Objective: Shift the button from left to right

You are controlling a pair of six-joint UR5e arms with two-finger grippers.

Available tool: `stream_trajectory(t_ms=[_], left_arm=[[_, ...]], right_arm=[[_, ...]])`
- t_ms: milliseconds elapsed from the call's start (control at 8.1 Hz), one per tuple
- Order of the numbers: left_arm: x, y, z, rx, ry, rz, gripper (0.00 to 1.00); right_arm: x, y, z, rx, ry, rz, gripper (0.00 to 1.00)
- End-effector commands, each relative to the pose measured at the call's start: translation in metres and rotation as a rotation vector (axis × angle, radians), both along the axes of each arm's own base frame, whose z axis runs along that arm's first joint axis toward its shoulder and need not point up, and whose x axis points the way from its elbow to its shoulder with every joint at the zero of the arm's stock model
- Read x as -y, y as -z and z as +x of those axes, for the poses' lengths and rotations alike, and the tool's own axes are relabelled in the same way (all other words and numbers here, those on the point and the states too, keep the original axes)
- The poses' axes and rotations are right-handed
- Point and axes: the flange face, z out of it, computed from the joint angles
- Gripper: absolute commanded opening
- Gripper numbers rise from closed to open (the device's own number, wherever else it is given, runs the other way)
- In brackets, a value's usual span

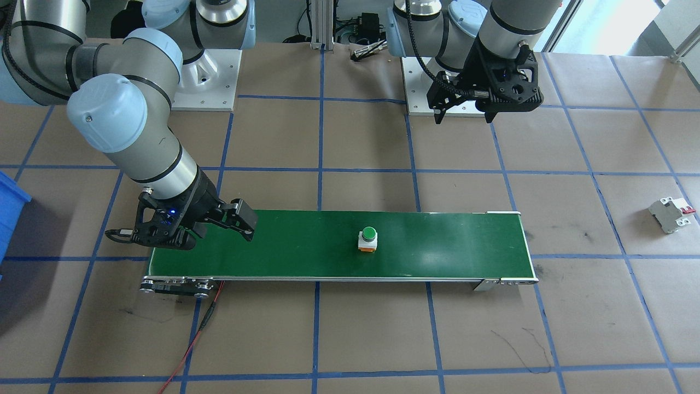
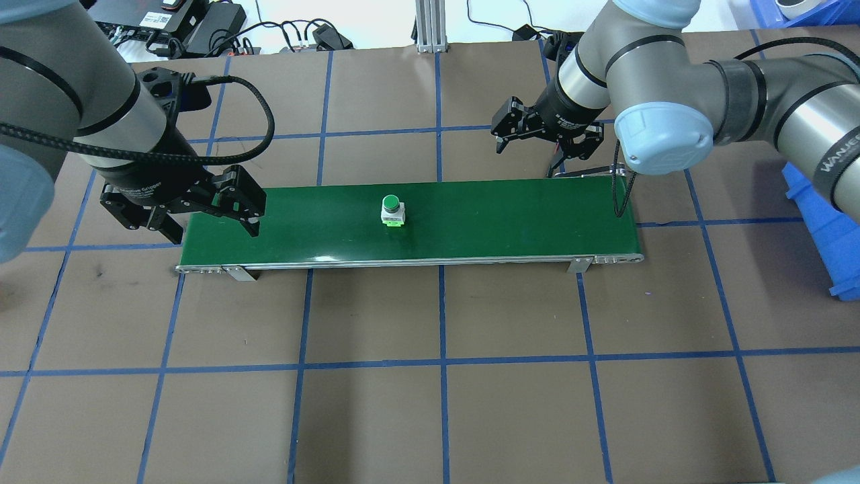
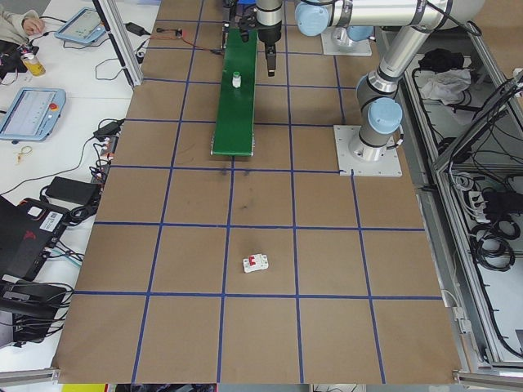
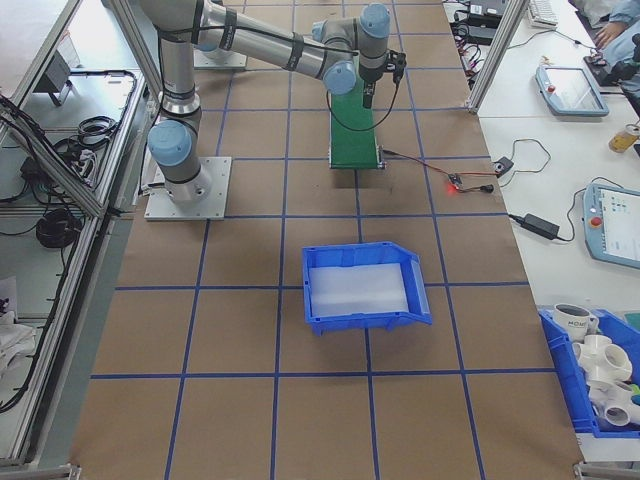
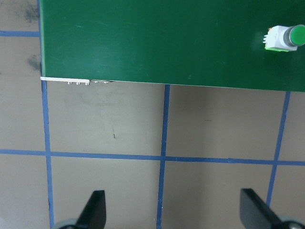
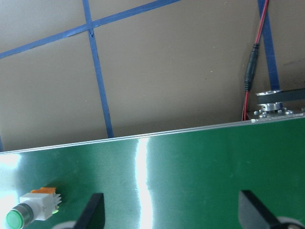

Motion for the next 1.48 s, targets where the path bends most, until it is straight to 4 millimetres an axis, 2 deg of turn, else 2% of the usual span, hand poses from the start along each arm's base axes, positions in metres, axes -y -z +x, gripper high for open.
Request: stream_trajectory(t_ms=[0,123,617,864,988,1111,1358], left_arm=[[0.0,-0.002,0.001,-0.002,-0.004,-0.006,1.0],[0.0,-0.004,0.002,0.005,-0.003,-0.008,1.0],[0.0,-0.004,0.001,-0.004,-0.004,-0.01,1.0],[0.0,-0.005,0.001,-0.002,-0.004,-0.012,1.0],[0.0,-0.005,0.002,0.001,-0.004,-0.012,1.0],[0.0,-0.004,0.002,0.005,-0.003,-0.01,1.0],[0.0,-0.003,0.002,0.008,-0.003,-0.007,1.0]], right_arm=[[-0.007,0.0,0.027,0.027,0.021,0.019,1.0],[-0.014,0.002,0.043,0.011,0.004,0.024,1.0],[-0.008,0.007,0.039,-0.072,-0.038,-0.03,1.0],[-0.006,0.015,0.065,-0.083,-0.086,-0.068,1.0],[-0.009,0.026,0.069,-0.091,-0.106,-0.051,1.0],[-0.014,0.038,0.063,-0.154,-0.166,-0.033,1.0],[-0.021,0.056,0.052,-0.25,-0.172,-0.003,1.0]])
